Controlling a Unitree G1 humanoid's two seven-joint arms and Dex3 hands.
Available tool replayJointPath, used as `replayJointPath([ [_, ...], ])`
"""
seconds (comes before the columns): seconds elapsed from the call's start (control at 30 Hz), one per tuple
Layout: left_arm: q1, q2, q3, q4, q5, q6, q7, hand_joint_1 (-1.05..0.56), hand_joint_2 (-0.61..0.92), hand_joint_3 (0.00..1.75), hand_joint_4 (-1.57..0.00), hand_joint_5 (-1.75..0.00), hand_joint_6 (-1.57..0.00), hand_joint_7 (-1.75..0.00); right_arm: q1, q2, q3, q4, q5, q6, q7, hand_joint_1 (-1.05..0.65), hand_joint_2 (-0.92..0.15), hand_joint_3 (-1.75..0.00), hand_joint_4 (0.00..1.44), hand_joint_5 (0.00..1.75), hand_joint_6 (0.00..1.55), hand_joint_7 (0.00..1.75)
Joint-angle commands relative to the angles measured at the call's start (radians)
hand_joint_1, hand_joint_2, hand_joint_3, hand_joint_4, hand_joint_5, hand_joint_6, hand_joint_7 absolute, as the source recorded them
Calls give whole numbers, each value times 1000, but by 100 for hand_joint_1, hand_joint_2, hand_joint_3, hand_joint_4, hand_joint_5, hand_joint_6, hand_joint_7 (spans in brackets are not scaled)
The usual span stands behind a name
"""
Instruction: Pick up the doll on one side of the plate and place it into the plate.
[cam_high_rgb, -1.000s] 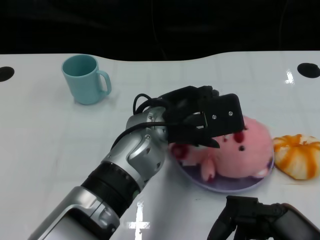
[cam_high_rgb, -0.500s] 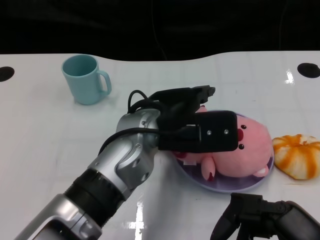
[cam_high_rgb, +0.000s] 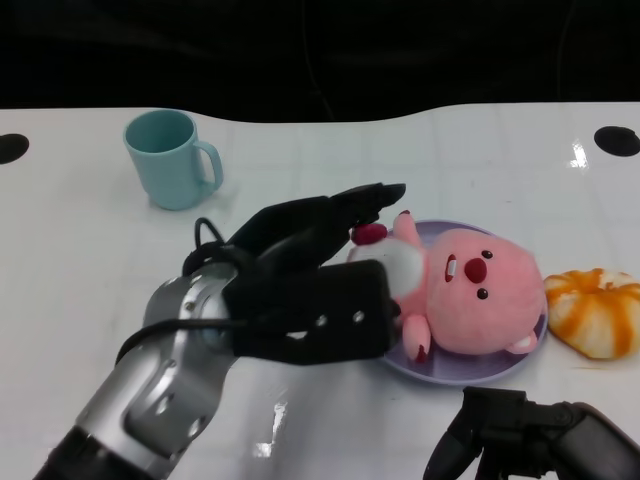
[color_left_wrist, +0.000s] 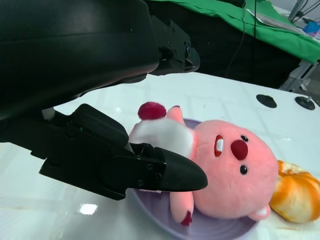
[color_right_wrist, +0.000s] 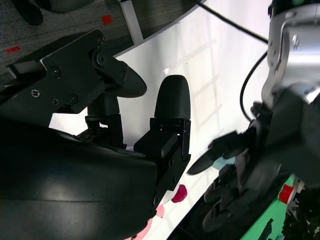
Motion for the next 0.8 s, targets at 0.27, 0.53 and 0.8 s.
replayJointPath([
  [0.27, 297, -58, 198, -167, -241, -196, 130, -44, 92, 20, -33, -105, -63, -31, -7, -8, -3, -3, 3, -11, 0, -9, -58, -102, 66, 153, 62, 122],
  [0.53, 523, -71, 278, -280, -416, -279, 118, -11, 46, 117, -83, -114, -89, -77, -16, -2, 13, -5, 0, 5, -7, -9, -58, -103, 67, 155, 62, 123],
  [0.8, 702, -61, 305, -562, -551, 48, 110, -13, 37, 146, -93, -172, -89, -138, -23, -1, 21, -19, -11, 25, -9, -8, -57, -103, 66, 155, 63, 123],
])
